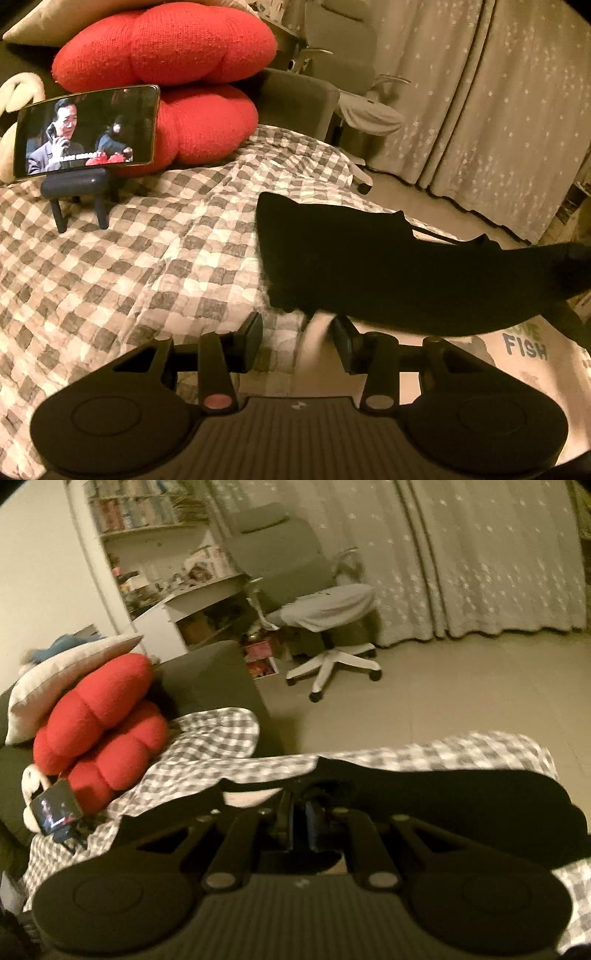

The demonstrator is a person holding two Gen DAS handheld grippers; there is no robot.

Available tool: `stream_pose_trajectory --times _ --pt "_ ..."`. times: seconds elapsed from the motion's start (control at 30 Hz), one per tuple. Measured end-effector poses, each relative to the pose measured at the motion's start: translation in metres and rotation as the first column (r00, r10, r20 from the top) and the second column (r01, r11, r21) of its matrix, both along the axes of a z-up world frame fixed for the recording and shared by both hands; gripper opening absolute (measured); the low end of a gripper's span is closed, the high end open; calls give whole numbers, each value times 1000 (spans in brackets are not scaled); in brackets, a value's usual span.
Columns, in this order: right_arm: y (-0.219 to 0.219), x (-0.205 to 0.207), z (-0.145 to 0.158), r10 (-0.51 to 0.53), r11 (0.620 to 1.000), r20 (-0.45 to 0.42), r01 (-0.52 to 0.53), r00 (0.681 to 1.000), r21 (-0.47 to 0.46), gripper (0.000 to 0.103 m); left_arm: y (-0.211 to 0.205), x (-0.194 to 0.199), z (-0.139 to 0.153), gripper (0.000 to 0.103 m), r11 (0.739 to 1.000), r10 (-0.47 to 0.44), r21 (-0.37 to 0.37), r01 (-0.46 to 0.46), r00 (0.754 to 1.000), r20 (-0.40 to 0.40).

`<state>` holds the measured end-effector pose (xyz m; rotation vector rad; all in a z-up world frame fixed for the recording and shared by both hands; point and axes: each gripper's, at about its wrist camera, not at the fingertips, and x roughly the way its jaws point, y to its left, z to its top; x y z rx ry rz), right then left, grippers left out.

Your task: Fold clothes

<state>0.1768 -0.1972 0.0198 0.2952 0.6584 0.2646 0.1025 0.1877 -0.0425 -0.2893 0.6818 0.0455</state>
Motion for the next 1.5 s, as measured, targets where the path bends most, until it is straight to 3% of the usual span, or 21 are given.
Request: stream_pose_trajectory --times 0.23,0.47,0.8,0.9,1.07,1.17,1.2,1.23,1.33,1.5 --pt "-12 9 7 -1 1000 54 1 999 8 8 0 2 -1 41 1000 2 7 -2 1000 -3" --pt "-32 18 11 -40 998 80 36 996 51 8 -9 6 -2 43 996 8 92 -7 1000 -7" --pt "-48 32 -15 -75 996 2 75 997 40 8 -9 3 1 46 990 39 135 -32 998 -52" --pt "-49 35 -24 -78 996 -42 80 996 36 8 -5 2 2 46 992 43 120 -36 997 -58" --pt "-54 38 -37 -79 995 -122 87 989 57 8 13 -1 11 42 998 63 18 -62 997 -33" --pt "-61 37 -42 -81 986 -149 101 986 134 22 26 -2 14 41 994 95 -53 -95 995 -14" --pt "-65 35 -42 -78 982 -153 102 985 158 41 30 -2 15 41 991 106 -76 -106 994 -8" --pt "-67 33 -41 -74 981 -154 100 985 168 53 34 -2 16 41 988 113 -104 -113 994 -5" --pt "-75 28 -39 -65 980 -157 92 986 175 53 41 4 16 41 980 111 -166 -110 994 -4" --pt "-75 31 -44 -46 988 -166 70 985 141 52 25 23 11 41 992 40 -119 -42 999 -22"
